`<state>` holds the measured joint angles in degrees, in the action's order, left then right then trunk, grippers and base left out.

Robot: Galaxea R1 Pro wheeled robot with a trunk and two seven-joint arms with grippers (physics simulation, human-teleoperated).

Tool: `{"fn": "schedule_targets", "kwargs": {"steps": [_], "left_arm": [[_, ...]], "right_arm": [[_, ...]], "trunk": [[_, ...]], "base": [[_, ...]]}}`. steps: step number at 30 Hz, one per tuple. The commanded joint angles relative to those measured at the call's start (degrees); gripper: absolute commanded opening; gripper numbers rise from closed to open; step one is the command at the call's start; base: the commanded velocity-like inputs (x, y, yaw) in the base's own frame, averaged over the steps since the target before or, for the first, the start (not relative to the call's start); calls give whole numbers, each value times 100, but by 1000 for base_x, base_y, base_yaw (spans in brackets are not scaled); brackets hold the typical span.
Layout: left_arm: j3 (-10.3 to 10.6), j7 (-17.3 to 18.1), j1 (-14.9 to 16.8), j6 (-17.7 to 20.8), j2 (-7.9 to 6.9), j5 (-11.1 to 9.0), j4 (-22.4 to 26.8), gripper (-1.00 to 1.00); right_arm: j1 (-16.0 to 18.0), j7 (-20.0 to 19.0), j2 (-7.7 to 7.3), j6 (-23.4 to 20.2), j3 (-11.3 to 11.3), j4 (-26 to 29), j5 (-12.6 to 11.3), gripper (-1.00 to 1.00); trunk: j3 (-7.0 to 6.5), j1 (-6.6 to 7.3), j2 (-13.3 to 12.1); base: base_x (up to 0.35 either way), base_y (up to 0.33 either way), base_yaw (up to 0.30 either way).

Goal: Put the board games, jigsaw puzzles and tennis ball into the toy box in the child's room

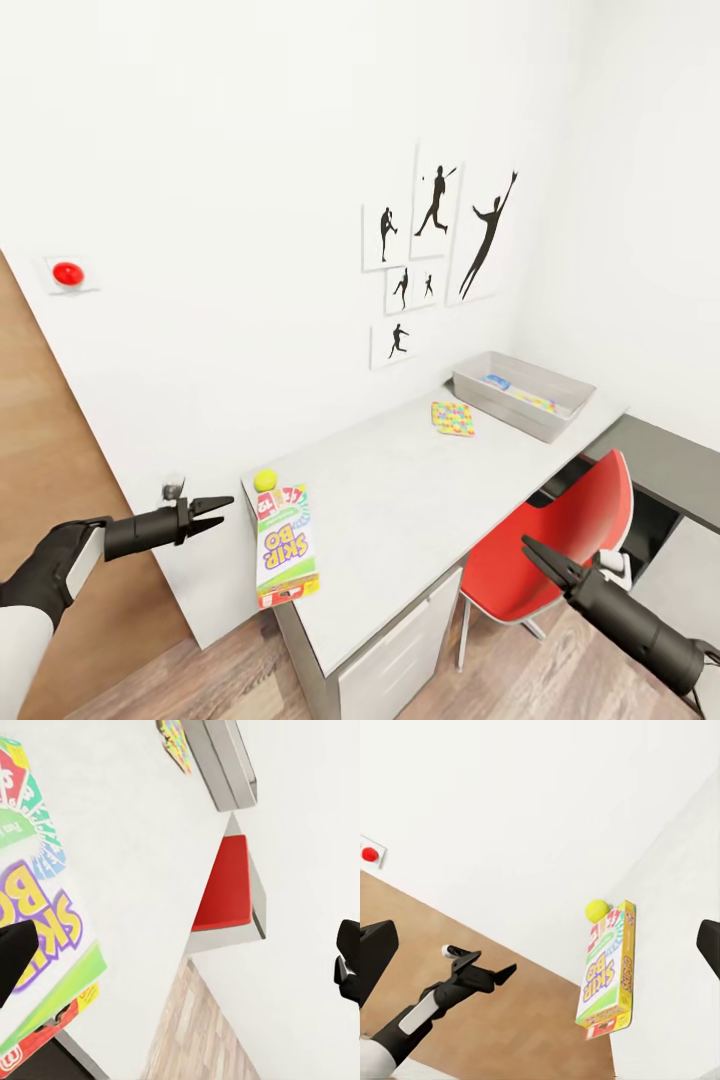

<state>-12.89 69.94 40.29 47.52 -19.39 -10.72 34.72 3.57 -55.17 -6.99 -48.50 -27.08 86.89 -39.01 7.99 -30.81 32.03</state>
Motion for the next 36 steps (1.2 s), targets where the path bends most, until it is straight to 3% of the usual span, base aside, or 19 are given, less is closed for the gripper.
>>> {"fn": "schedule_targets", "kwargs": {"steps": [1, 8, 13, 16, 30, 36], "left_arm": [[-3, -10, 5, 42, 1, -16, -4, 100], [4, -54, 5, -3, 32, -13, -17, 100], [5, -113, 5, -19, 32, -10, -23, 100], [6, -123, 5, -25, 32, -10, -26, 100], [6, -99, 5, 12, 7, -23, -27, 100], [1, -30, 5, 41, -15, -38, -27, 100]], "right_arm": [[-26, -12, 13, -128, -20, 77, -9, 100], [-89, -34, 93, -391, -235, 205, -90, 100], [-93, -47, 100, -427, -268, 219, -515, 100], [-94, -47, 101, -437, -270, 221, -607, 100], [-94, -41, 108, -567, -271, 178, -661, 100], [-94, -30, 110, -827, -277, 154, -654, 100]], "trunk": [[29, -25, 51], [155, -178, 332], [244, -288, 533], [298, -354, 653], [550, -662, 1214], [657, -793, 1455]], "base": [[0, 0, 0], [0, 0, 0], [0, 0, 0], [0, 0, 0], [0, 0, 0], [0, 0, 0]]}}
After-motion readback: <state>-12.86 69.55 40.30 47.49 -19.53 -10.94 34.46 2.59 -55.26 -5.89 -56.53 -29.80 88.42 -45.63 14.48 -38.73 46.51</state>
